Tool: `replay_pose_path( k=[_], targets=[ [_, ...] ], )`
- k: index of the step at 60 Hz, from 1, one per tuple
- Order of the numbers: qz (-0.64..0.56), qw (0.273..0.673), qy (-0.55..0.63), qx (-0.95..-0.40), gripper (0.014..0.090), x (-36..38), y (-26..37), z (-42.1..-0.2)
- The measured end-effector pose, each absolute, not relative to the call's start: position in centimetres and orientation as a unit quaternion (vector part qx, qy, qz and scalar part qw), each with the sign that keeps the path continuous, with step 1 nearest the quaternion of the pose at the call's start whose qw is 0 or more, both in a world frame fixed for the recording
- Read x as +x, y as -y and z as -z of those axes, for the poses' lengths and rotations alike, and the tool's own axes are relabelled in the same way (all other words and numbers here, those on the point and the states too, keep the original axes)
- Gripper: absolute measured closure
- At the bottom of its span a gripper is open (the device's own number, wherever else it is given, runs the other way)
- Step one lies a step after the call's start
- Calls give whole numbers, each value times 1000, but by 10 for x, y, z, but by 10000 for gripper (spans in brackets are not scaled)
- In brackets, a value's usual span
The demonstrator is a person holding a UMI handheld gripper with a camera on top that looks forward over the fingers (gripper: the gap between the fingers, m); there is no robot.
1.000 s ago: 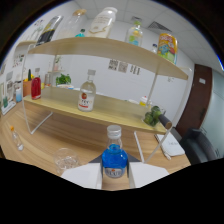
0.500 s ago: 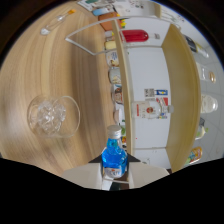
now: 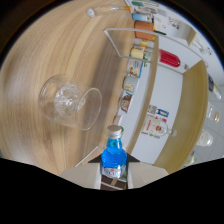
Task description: Make me a cup of Mount Fuji.
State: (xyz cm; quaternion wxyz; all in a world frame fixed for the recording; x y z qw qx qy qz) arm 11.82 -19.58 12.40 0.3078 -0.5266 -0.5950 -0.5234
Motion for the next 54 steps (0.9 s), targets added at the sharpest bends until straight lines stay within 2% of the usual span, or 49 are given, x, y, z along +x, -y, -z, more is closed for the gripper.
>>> replay_pose_path(
  k=[5, 11, 18, 26, 34, 42, 54],
  targets=[
    [487, 369, 556, -564, 690, 108, 202, -145],
    [403, 471, 477, -623, 689, 94, 213, -178],
    [297, 574, 389, -656, 689, 87, 229, -221],
    [194, 635, 265, -699, 689, 115, 240, -242],
    [113, 642, 148, -744, 688, 166, 243, -219],
    [67, 594, 67, -799, 688, 222, 240, -150],
    [30, 535, 23, -844, 689, 260, 231, -74]
  ],
)
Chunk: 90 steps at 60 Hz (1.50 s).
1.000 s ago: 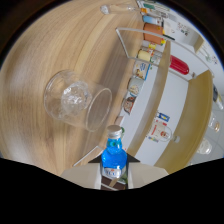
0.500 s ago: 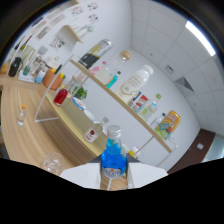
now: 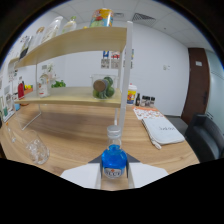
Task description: Make me a cup of Mount Fuji.
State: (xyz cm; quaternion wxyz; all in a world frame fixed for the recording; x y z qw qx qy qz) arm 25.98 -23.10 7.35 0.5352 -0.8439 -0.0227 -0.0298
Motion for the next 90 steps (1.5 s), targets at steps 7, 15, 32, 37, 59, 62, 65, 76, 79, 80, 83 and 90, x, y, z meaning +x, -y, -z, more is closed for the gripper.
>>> replay_pose_path(
  k=[7, 15, 32, 37, 59, 62, 65, 76, 79, 80, 83, 90],
  targets=[
    [23, 508, 27, -860, 689, 265, 227, -46],
    [10, 487, 31, -873, 687, 265, 225, -30],
    [-2, 452, 12, -892, 681, 270, 232, -12],
    [0, 445, 3, -895, 680, 271, 236, -11],
    [53, 448, -71, -890, 197, 268, 269, -72],
    [52, 457, -77, -885, 194, 252, 274, -90],
    [52, 463, -82, -881, 194, 234, 279, -104],
    [22, 485, -70, -872, 196, 138, 283, -132],
    [14, 486, -65, -871, 187, 114, 281, -131],
    [12, 486, -64, -871, 186, 107, 280, -131],
    [5, 483, -61, -873, 188, 86, 279, -127],
    [2, 478, -60, -876, 187, 51, 272, -130]
  ],
)
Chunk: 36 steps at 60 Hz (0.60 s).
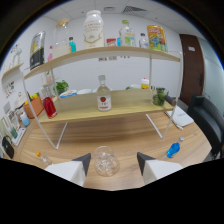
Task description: Make me a cup of Mount Fuji.
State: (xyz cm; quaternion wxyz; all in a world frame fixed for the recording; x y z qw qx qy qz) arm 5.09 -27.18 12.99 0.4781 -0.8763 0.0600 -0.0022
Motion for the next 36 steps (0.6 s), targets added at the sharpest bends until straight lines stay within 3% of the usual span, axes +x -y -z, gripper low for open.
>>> replay_pose_path(
  k=[10, 26, 36],
  targets=[
    [-4, 508, -58, -859, 195, 8, 257, -195],
    [18, 621, -4, -783, 183, -46, 206, -360],
    [11, 651, 0, -759, 184, -62, 161, -404]
  ],
)
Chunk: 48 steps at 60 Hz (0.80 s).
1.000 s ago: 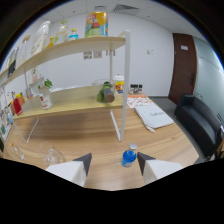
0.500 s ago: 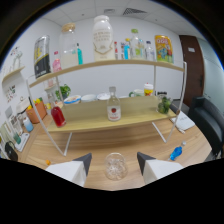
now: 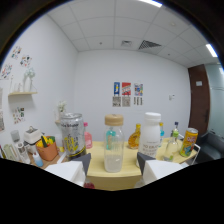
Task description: Make me a cup of Mount Fuji.
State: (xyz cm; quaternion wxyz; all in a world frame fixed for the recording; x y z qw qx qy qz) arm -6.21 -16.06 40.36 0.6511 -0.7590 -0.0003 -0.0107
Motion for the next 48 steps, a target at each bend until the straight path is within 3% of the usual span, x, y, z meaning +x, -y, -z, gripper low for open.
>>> replay_pose_path(
  k=[11, 19, 25, 38, 48],
  targets=[
    [19, 639, -13, -769, 299, -64, 118, -397],
    [18, 615, -26, -788, 467, -63, 104, -381],
    [24, 624, -39, -780, 609, -59, 101, -387],
    [17, 621, -57, -782, 632, -55, 102, -388],
    [21, 639, -49, -767, 632, -56, 121, -411]
  ],
)
